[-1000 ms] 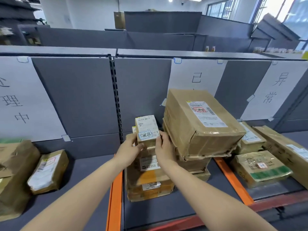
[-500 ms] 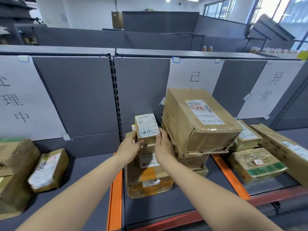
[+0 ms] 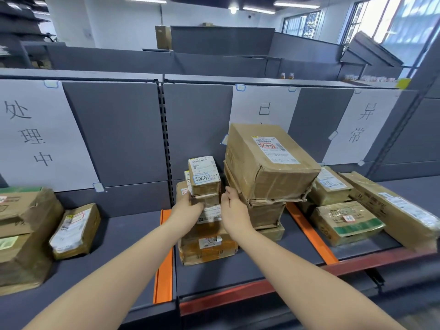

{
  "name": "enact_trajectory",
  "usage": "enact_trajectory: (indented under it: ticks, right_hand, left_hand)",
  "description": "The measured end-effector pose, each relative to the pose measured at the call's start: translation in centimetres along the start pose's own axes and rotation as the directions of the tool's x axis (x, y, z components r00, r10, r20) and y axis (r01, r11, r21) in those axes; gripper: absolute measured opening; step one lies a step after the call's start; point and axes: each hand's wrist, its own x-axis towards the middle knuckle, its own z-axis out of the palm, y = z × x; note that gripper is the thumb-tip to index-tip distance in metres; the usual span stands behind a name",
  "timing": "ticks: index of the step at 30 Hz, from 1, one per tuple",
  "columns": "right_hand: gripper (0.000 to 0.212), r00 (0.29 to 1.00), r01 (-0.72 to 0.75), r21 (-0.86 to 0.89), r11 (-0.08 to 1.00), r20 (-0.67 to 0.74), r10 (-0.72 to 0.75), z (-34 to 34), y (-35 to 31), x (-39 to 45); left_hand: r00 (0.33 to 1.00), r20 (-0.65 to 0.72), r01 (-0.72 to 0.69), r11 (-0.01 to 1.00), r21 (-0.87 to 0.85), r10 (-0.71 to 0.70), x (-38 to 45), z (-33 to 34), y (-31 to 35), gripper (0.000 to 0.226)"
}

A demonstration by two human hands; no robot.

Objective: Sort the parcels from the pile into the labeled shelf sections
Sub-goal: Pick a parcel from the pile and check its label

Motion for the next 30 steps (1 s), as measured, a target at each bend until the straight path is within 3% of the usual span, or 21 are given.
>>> enact_trajectory:
  ticks: [4, 11, 16, 30]
  right_hand:
    - [0.042, 1.0, 0.0, -0.003, 1.0, 0.011, 0.0, -1.1, 1.0, -1.8]
    - [0.038, 0.998, 0.023, -0.057, 0.998, 0.054, -0.02, -3.9, 3.6, -5.2]
    - [0.04, 0.997, 0.019, -0.041, 0.999, 0.071, -0.016, -7.5, 6.1, -7.5]
    - [0.039, 0.992, -0.109, -0.072, 0.991, -0.079, 0.103, -27.2, 17.1, -13.2]
  left_hand:
    - [0.999, 0.029, 0.028, 0.999, -0.026, -0.028, -2.3, 1.1, 0.2, 0.029]
    - [0.994, 0.051, 0.098, 0.995, 0.004, -0.098, -5.7, 3.7, 0.1, 0.056]
    - [0.991, 0.067, 0.111, 0.993, 0.032, -0.113, -8.7, 7.5, 1.2, 0.057]
    - [0.964, 0.267, -0.045, 0.991, 0.122, 0.01, -15.0, 26.5, 9.0, 0.039]
